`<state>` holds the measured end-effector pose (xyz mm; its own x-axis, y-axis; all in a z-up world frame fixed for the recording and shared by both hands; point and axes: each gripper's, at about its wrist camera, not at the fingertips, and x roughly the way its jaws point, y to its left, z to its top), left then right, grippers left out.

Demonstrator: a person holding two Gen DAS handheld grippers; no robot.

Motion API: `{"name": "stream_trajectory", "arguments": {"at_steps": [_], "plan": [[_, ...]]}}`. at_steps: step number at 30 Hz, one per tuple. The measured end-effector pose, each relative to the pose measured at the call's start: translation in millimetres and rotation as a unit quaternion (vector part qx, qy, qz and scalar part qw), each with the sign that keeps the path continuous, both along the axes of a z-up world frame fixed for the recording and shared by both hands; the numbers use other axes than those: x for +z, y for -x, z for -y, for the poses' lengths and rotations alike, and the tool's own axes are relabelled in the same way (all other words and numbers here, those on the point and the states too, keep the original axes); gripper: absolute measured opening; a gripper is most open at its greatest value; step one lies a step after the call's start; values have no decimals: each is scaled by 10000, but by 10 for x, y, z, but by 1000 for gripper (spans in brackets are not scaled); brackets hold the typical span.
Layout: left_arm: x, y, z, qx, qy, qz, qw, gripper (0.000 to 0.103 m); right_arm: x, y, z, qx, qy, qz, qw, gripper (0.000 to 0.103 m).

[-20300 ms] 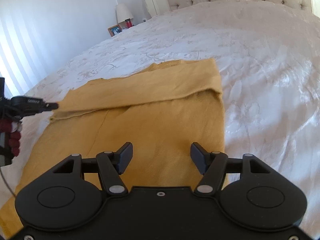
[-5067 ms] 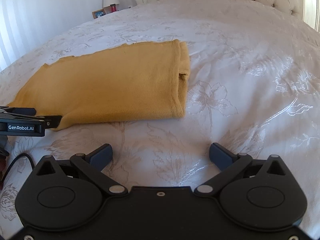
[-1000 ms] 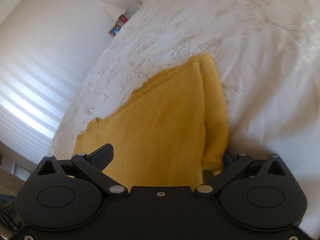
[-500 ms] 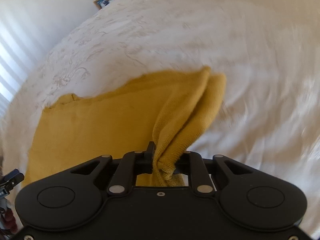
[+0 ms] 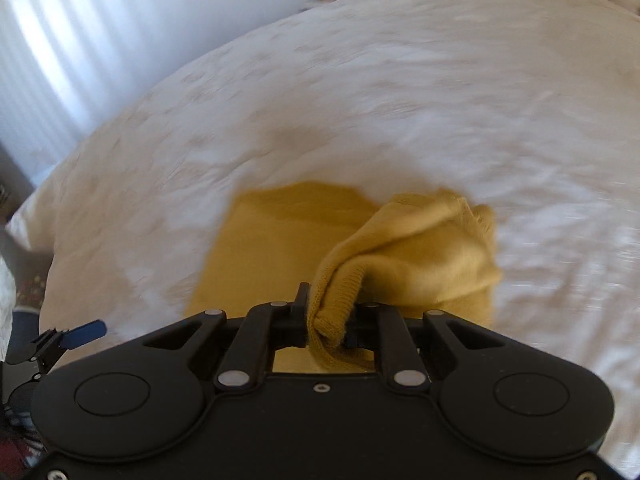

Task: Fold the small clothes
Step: 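Grasp the sweater side edge with the right tool and lift it, then fold the held side over the sweater with the right tool and release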

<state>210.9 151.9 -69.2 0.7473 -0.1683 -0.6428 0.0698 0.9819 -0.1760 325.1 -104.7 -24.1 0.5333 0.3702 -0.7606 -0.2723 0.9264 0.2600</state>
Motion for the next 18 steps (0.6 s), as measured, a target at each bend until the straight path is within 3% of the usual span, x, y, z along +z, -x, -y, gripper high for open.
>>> {"name": "stream_trajectory", "arguments": {"at_steps": [5, 10, 14, 16, 18], "plan": [[20, -10, -116, 112, 111, -28, 9999, 96, -262, -43, -484, 154, 115, -8, 9998, 21], [40, -3, -188, 217, 221, -63, 9995, 96, -287, -47, -683, 51, 263, 15, 9996, 21], [48, -7, -230, 270, 274, -97, 9992, 96, -319, -101, -818, 71, 378, -81, 9992, 33], [40, -8, -257, 307, 282, -116, 9991, 96, -332, -78, -873, 136, 183, -122, 9997, 40], [25, -15, -275, 333, 279, -142, 9990, 96, -314, -52, -889, 277, -63, -134, 9995, 41]]}}
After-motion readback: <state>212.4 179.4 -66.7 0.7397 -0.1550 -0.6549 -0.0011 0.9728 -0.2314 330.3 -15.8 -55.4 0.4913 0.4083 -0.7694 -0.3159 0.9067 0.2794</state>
